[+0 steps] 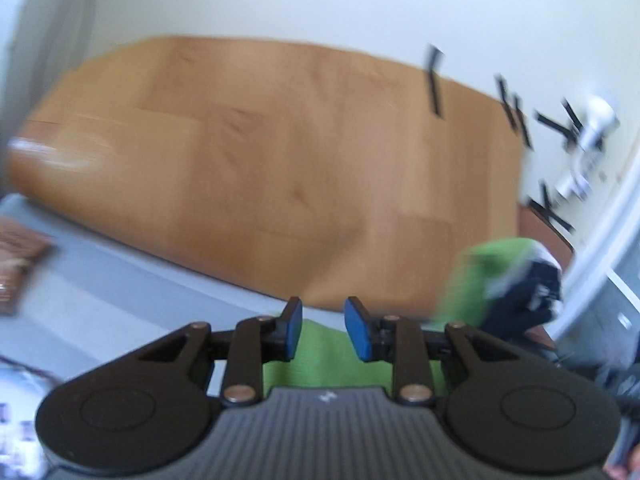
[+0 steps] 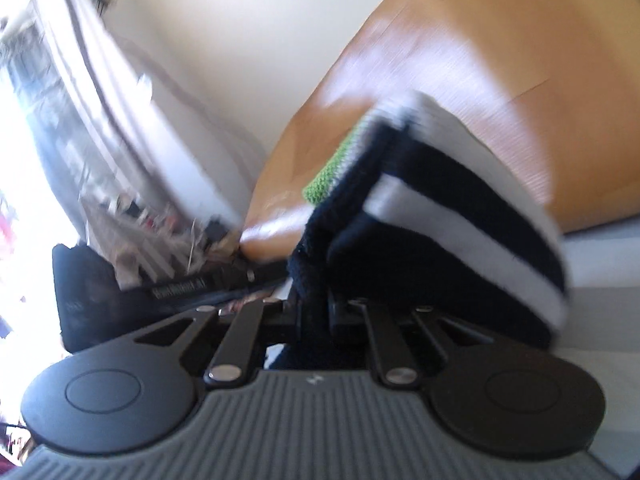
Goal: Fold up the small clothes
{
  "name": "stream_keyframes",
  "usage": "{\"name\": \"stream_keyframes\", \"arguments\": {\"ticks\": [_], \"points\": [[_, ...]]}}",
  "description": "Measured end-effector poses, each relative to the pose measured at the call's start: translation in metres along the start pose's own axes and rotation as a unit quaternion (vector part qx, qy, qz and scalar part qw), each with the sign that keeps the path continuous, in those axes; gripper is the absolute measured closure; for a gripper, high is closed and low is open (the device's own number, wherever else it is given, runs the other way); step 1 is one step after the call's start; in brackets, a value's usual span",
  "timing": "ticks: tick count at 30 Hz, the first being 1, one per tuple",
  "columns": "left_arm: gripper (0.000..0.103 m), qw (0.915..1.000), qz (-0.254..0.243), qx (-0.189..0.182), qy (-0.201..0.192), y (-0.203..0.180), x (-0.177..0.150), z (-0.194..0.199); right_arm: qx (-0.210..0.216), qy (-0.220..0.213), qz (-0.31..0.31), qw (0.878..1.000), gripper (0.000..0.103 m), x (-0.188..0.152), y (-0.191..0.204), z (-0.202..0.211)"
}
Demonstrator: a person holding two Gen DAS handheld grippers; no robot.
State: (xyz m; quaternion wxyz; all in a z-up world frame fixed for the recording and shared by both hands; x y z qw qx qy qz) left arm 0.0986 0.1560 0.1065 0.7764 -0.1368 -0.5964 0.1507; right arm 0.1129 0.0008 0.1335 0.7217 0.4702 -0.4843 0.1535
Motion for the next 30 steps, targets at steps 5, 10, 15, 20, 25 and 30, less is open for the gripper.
{"name": "stream_keyframes", "arguments": {"ticks": [5,10,15,20,25,30], "points": [[0.068,0.9997,-0.004,0.025,-0.005,0.019,-0.004,0.011,-0.004,0.116,-0.014,0.993,0.091,-0.087,-0.030,-0.076],[0.058,0.9987,-0.034,0.031,0.022,0.009,-0.022,-0.015,0.045,0.103,-0.051,0.992,0.066,-0.057,-0.025,-0.035],[0.054,0.9972,-0.047,0.048,0.032,0.006,-0.030,-0.040,0.027,0.013,0.024,0.999,0.066,-0.004,-0.026,0.024],[0.072,0.9966,-0.037,0.056,0.047,0.009,-0.036,-0.052,-0.021,-0.033,0.042,0.998,0.072,0.037,-0.044,-0.002],[0.093,0.9909,-0.050,0.072,0.102,0.018,-0.071,-0.069,-0.084,0.005,0.084,0.993,0.100,-0.009,-0.111,-0.054],[0.092,0.9879,-0.079,0.086,0.102,0.017,-0.072,-0.075,-0.085,0.009,0.052,0.995,0.095,-0.001,-0.104,-0.037]]}}
Point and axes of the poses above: each gripper's, at about its wrist camera, not at the fingertips, and z roughly against the way its jaws point, y to its left, x to its top, the point moved 10 cm from there along -z, roughly the way its jaws point, and after that the axes turned 15 degrees about -y, right-handed, at the moved point
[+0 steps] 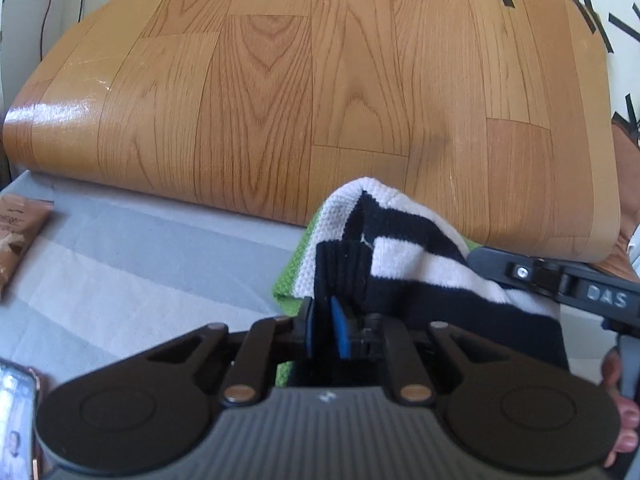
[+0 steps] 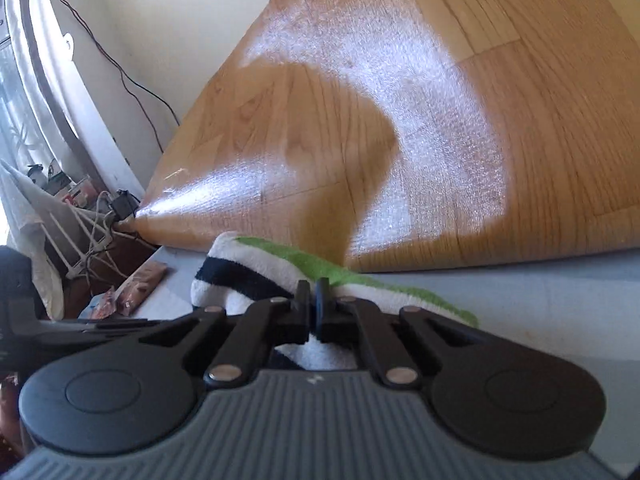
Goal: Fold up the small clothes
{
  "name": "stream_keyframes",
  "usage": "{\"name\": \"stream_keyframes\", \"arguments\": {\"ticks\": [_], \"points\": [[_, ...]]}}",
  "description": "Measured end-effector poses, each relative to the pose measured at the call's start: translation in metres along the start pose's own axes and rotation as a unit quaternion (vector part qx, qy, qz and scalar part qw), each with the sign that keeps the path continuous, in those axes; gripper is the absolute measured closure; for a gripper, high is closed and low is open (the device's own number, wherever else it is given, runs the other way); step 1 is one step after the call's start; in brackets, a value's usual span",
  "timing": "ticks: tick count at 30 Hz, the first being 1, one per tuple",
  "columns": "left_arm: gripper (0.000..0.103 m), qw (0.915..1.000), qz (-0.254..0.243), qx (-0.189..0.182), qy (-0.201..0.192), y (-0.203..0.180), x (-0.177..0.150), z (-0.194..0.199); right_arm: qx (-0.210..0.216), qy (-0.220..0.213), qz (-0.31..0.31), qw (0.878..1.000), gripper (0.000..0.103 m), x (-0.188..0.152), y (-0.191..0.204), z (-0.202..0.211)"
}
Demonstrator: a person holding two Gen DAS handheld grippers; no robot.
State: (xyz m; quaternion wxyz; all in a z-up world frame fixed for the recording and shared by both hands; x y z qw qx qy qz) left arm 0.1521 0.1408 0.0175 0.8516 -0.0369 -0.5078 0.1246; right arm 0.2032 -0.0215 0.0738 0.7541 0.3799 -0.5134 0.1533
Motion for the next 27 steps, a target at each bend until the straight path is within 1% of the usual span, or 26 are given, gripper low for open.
{"name": "stream_keyframes", "arguments": {"ticks": [1,2,3,4,5,6,7,8,10,13,14,15,16,17,18,19,20,21,22,23,24,26,27], "points": [[0.091,1.0000,-0.003,-0.001,0.000,-0.001,0.002,0.004,0.006,-0.004,-0.024,1.000,0.090,0.003,-0.001,0.014],[0.084,1.0000,-0.003,-0.003,-0.003,-0.001,0.005,0.011,0.015,-0.014,-0.051,0.998,0.074,0.007,-0.003,0.030],[0.076,0.9999,-0.001,-0.009,-0.013,0.000,0.010,0.020,0.024,-0.028,-0.070,0.997,0.061,0.012,0.000,0.045],[0.053,0.9994,0.002,-0.015,-0.030,0.003,0.015,0.030,0.023,-0.047,-0.080,0.995,0.037,0.019,-0.004,0.065],[0.028,0.9987,0.002,-0.014,-0.050,0.007,0.020,0.039,0.017,-0.064,-0.083,0.994,0.029,0.021,-0.010,0.080],[0.015,0.9980,0.000,-0.012,-0.062,0.011,0.024,0.044,0.011,-0.070,-0.085,0.994,0.030,0.018,-0.016,0.092],[0.001,0.9976,-0.002,-0.020,-0.067,0.012,0.024,0.048,0.005,-0.065,-0.090,0.994,0.030,0.011,-0.021,0.099],[0.000,0.9975,-0.003,-0.033,-0.063,0.011,0.022,0.048,0.001,-0.054,-0.100,0.994,0.029,0.001,-0.026,0.102],[0.000,0.9978,-0.001,-0.055,-0.036,0.008,0.011,0.043,-0.006,-0.028,-0.118,0.993,0.028,-0.021,-0.035,0.100],[0.000,0.9964,0.016,-0.081,0.018,-0.002,-0.013,0.029,-0.010,0.009,-0.156,0.988,0.027,-0.049,-0.042,0.083],[0.000,0.9944,0.029,-0.095,0.035,-0.006,-0.022,0.026,-0.002,0.015,-0.172,0.985,0.028,-0.054,-0.040,0.075],[0.001,0.9911,0.048,-0.113,0.052,-0.011,-0.030,0.022,0.009,0.001,-0.165,0.986,0.027,-0.053,-0.035,0.069],[0.001,0.9864,0.071,-0.133,0.067,-0.017,-0.038,0.019,0.017,0.002,-0.157,0.987,0.025,-0.053,-0.026,0.060],[0.004,0.9868,0.074,-0.136,0.049,-0.021,-0.040,0.022,0.013,0.004,-0.141,0.990,0.025,-0.053,-0.019,0.053],[0.004,0.9858,0.072,-0.145,0.045,-0.028,-0.043,0.022,0.006,0.008,-0.127,0.992,0.025,-0.054,-0.012,0.046],[0.004,0.9868,0.068,-0.142,0.039,-0.033,-0.045,0.024,-0.001,0.006,-0.121,0.993,0.031,-0.054,-0.009,0.043],[0.007,0.9883,0.066,-0.134,0.031,-0.036,-0.047,0.024,-0.008,0.003,-0.119,0.993,0.045,-0.053,-0.008,0.042],[0.009,0.9890,0.070,-0.128,0.027,-0.037,-0.047,0.025,-0.007,-0.003,-0.123,0.992,0.052,-0.052,-0.009,0.045],[0.016,0.9889,0.077,-0.124,0.028,-0.037,-0.046,0.025,-0.001,-0.009,-0.135,0.991,0.062,-0.049,-0.010,0.050],[0.024,0.9879,0.085,-0.126,0.032,-0.037,-0.045,0.026,0.003,-0.015,-0.144,0.989,0.066,-0.047,-0.012,0.055],[0.028,0.9862,0.094,-0.131,0.036,-0.040,-0.042,0.027,0.002,-0.025,-0.140,0.990,0.067,-0.043,-0.013,0.064],[0.041,0.9841,0.091,-0.148,0.039,-0.057,-0.035,0.030,-0.014,-0.058,-0.104,0.993,0.067,-0.034,-0.016,0.091],[0.042,0.9825,0.084,-0.162,0.040,-0.071,-0.032,0.031,-0.023,-0.078,-0.088,0.993,0.067,-0.027,-0.018,0.105]]}}
Point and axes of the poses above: each gripper's, at about its wrist camera, not at the fingertips, and z roughly against the way its jaws point, y to its left, x to its top, the point moved 10 cm from there along -z, roughly the way its jaws point, and after that the axes turned 15 degrees about -y, right-handed, at the moved point
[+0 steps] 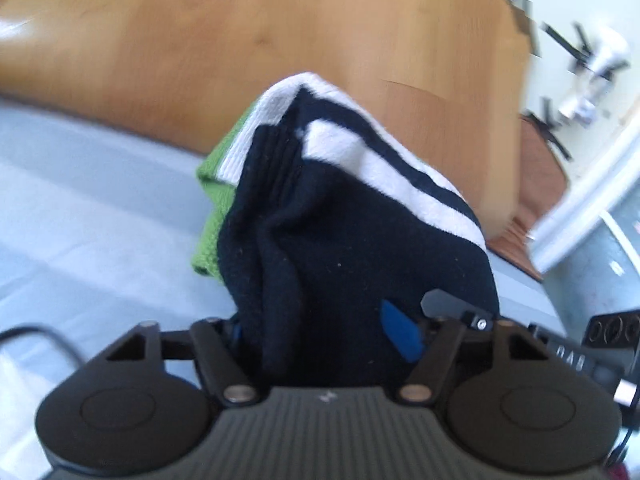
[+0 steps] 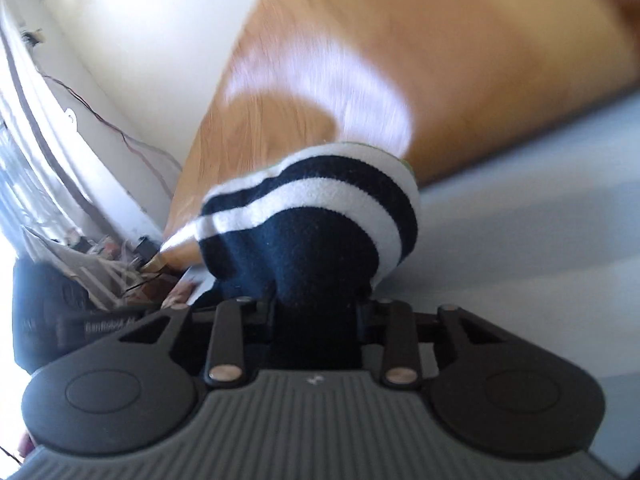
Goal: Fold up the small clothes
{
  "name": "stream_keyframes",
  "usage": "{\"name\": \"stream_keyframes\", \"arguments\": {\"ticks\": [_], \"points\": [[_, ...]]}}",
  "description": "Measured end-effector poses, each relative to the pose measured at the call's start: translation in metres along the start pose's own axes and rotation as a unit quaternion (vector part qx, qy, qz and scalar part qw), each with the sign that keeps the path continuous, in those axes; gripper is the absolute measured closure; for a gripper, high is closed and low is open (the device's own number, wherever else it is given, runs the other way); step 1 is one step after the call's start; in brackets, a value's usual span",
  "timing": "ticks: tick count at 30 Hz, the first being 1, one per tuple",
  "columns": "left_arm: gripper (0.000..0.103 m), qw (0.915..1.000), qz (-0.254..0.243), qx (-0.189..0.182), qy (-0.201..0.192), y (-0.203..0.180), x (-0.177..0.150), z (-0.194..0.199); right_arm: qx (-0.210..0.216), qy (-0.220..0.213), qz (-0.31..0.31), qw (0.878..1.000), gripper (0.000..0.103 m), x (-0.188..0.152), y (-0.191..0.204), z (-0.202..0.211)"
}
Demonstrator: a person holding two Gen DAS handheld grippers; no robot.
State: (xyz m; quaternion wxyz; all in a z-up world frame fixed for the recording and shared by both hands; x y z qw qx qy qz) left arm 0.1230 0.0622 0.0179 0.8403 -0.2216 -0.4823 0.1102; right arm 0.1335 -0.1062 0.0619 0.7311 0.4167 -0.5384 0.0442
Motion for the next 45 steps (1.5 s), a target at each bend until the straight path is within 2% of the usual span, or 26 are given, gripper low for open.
{"name": "stream_keyframes", "arguments": {"ticks": [4,7,9,10,12,13,14,19,25,30,35,40,45], "points": [[0.043,0.9971,-0.035,-0.064,0.019,-0.068,-0.012,-0.024,-0.046,-0.063,0.019,0.997,0.067,0.040,-0.025,0.050],[0.046,0.9919,-0.057,-0.103,0.047,-0.115,-0.032,-0.047,-0.087,-0.087,0.023,0.992,0.067,0.059,-0.057,0.083],[0.047,0.9890,-0.076,-0.109,0.064,-0.138,-0.049,-0.064,-0.119,-0.086,0.006,0.989,0.065,0.057,-0.087,0.095],[0.047,0.9883,-0.093,-0.100,0.068,-0.144,-0.059,-0.071,-0.140,-0.078,-0.008,0.987,0.062,0.049,-0.105,0.096],[0.037,0.9861,-0.137,-0.077,0.053,-0.150,-0.076,-0.087,-0.170,-0.068,-0.040,0.982,0.054,0.028,-0.138,0.095],[0.032,0.9848,-0.153,-0.072,0.038,-0.152,-0.079,-0.089,-0.152,-0.094,-0.065,0.982,0.055,0.027,-0.143,0.098],[0.032,0.9844,-0.159,-0.068,0.034,-0.153,-0.080,-0.089,-0.147,-0.088,-0.068,0.983,0.053,0.028,-0.141,0.098],[0.029,0.9868,-0.142,-0.061,0.047,-0.148,-0.076,-0.089,-0.144,-0.083,-0.054,0.985,0.047,0.028,-0.136,0.090],[0.014,0.9872,-0.154,-0.026,0.032,-0.145,-0.076,-0.083,-0.135,-0.093,-0.054,0.985,0.038,0.028,-0.138,0.105],[0.013,0.9837,-0.180,0.002,0.007,-0.149,-0.072,-0.073,-0.145,-0.102,-0.042,0.983,0.037,0.028,-0.137,0.109],[0.013,0.9791,-0.201,0.030,-0.016,-0.149,-0.071,-0.056,-0.173,-0.109,-0.039,0.978,0.036,0.025,-0.138,0.120],[0.012,0.9764,-0.209,0.044,-0.029,-0.142,-0.077,-0.026,-0.197,-0.116,-0.030,0.973,0.033,0.005,-0.120,0.155],[0.007,0.9704,-0.236,0.038,-0.038,-0.143,-0.089,0.002,-0.223,-0.110,0.011,0.968,0.027,-0.018,-0.091,0.187]]}}
Point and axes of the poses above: each gripper's, at about its wrist camera, not at the fingertips, and z roughly against the way its jaws point, y to its left, x to its top, the point moved 10 cm from there along -z, roughly the way its jaws point, and after that the axes turned 15 degrees about -y, right-handed, at the moved point
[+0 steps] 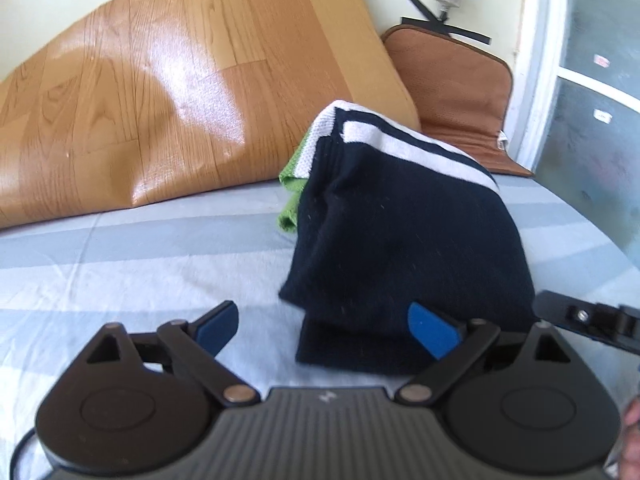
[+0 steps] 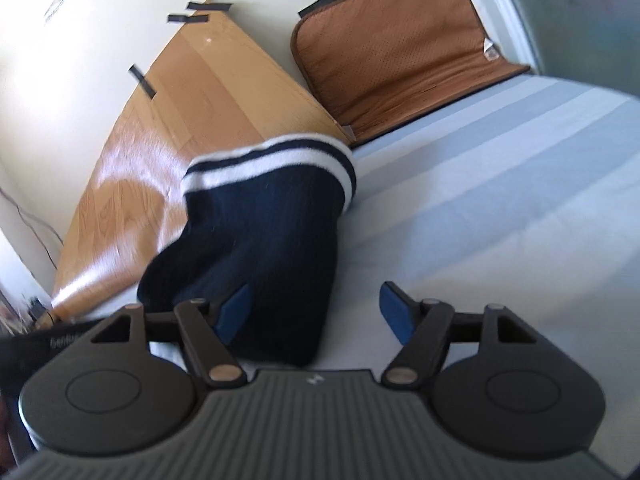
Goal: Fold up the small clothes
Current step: 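Open both grippers and pull them back from the folded stack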
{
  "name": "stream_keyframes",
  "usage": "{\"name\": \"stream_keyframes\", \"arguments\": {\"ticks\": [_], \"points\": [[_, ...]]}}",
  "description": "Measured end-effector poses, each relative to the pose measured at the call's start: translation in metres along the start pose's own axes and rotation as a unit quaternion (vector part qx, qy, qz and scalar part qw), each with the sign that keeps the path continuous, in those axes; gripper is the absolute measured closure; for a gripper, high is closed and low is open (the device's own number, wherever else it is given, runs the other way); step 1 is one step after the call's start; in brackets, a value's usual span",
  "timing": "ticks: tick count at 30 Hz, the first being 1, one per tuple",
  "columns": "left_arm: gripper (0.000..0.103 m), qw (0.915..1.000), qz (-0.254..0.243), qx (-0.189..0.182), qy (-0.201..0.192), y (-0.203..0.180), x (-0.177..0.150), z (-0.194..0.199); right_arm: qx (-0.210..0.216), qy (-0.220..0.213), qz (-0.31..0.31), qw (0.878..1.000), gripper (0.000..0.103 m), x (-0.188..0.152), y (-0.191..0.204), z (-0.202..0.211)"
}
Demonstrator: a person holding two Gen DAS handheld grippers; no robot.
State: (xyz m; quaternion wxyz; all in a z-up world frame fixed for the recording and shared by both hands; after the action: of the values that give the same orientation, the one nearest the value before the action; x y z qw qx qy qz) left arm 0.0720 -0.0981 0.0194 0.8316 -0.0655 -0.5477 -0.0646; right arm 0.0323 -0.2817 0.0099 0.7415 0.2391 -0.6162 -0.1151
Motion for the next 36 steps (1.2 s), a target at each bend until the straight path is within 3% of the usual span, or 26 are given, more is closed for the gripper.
{"name": "stream_keyframes", "arguments": {"ticks": [8,18,36], "points": [[0.006,0.9990,-0.033,-0.030,0.011,-0.013,-0.018,0.032,-0.011,0.049,0.016,0.999,0.018,-0.036,0.023,0.036],[0.000,0.9918,-0.098,-0.073,0.038,-0.034,-0.045,0.061,-0.068,0.035,-0.032,0.997,0.018,-0.041,0.016,0.059],[0.000,0.9922,-0.077,-0.066,0.072,-0.020,-0.061,0.061,-0.054,0.052,-0.020,0.997,0.012,-0.050,0.030,0.060]]}}
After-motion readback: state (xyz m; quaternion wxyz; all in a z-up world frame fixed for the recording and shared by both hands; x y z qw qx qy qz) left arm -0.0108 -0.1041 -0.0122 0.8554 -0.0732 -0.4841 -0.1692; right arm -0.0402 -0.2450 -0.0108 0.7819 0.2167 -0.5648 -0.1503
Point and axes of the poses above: each gripper's, at about its wrist camera, not at the fingertips, and z roughly against the way its jaws point, y to its left, x to its top, the point moved 10 cm from there along -z, roughly the way its jaws point, and after that the axes turned 15 degrees about -y, right-handed, at the moved point
